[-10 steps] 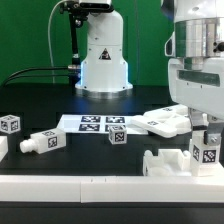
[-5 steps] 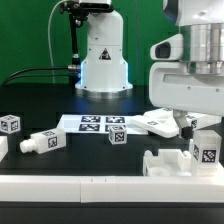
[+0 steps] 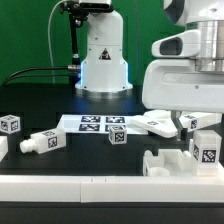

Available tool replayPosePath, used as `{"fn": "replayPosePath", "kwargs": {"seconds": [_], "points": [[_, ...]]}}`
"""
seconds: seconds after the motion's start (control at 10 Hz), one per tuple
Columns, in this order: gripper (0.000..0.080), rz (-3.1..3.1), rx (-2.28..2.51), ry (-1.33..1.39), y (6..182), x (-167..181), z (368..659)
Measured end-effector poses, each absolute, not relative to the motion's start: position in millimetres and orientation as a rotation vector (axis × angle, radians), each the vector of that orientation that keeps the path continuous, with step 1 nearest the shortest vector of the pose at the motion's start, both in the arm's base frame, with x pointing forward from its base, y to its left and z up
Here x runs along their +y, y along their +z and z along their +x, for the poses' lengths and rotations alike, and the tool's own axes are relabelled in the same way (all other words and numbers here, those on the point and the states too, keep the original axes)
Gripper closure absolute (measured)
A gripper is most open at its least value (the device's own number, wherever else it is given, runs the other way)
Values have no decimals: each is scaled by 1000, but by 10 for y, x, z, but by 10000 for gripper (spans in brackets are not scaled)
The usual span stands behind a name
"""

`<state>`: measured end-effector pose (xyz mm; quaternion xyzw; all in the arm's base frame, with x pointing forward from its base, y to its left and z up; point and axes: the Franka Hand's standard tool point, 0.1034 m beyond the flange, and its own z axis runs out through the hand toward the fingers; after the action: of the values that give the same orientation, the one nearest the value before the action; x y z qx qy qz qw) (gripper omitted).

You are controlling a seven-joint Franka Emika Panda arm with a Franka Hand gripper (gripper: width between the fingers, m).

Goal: Assemble chair

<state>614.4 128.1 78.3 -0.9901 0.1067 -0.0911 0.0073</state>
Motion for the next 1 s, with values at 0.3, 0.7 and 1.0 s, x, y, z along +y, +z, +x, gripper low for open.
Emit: {"fn": "replayPosePath", "kwargs": {"seconds": [0.3, 0.7, 1.0], "points": [[413, -3083, 410, -283, 781, 1279, 6143], [511, -2855, 1153, -254, 772, 1216, 6146], [511, -2403, 1838, -155, 768, 1200, 6112]]}}
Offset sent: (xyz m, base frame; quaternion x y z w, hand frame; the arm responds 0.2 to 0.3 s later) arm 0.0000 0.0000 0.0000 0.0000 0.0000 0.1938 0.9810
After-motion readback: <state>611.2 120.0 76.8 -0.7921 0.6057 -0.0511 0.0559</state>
